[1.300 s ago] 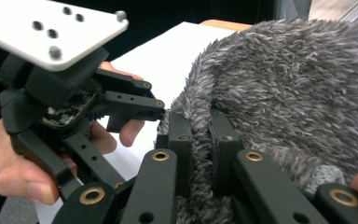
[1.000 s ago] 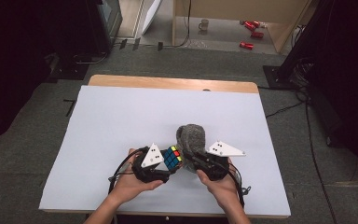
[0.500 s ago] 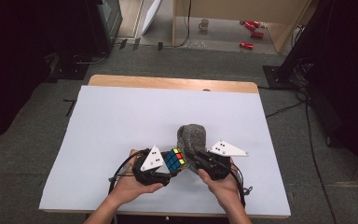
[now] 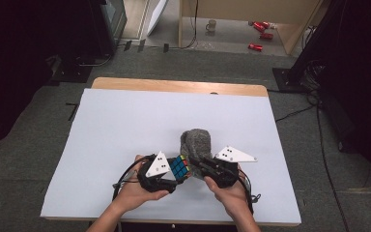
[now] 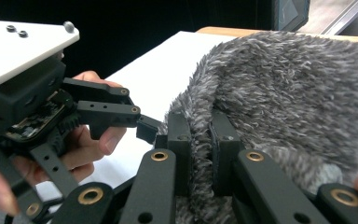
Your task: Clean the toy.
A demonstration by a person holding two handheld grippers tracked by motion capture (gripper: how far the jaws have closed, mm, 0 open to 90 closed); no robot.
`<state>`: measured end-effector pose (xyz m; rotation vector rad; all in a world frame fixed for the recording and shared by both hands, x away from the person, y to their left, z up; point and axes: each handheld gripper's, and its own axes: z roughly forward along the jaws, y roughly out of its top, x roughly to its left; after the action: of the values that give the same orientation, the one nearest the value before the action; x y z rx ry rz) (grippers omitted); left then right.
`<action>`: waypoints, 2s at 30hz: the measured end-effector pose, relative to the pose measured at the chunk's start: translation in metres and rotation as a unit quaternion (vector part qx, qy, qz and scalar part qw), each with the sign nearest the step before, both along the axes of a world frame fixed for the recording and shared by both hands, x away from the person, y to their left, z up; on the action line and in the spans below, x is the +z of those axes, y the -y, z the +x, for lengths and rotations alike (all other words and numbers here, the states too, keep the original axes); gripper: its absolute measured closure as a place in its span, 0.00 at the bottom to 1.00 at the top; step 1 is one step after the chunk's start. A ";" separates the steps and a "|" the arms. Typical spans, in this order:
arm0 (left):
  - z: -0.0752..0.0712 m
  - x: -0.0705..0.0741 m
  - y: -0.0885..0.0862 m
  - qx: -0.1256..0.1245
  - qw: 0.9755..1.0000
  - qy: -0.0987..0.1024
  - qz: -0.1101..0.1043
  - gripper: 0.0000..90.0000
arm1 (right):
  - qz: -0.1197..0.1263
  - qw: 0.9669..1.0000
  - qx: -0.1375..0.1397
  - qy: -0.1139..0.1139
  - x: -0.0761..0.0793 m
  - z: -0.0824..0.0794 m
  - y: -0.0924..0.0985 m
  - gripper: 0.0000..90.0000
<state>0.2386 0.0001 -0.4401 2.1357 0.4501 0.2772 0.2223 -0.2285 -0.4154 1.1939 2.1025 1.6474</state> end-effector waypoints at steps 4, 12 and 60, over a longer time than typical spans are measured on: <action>0.000 0.002 -0.002 -0.002 1.000 0.004 -0.002 0.39 | -0.001 1.000 -0.007 -0.007 -0.004 0.003 0.003 0.92; 0.007 0.006 -0.013 0.015 1.000 -0.001 -0.018 0.39 | 0.001 1.000 -0.018 -0.020 -0.008 0.007 0.011 0.92; 0.013 0.014 -0.034 0.024 0.996 0.004 -0.082 0.39 | 0.049 0.999 -0.010 -0.020 -0.010 0.007 0.018 0.92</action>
<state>0.2516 0.0342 -0.4263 1.9640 0.5033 0.2671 0.2290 -0.2466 -0.4251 1.2841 2.0472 1.7488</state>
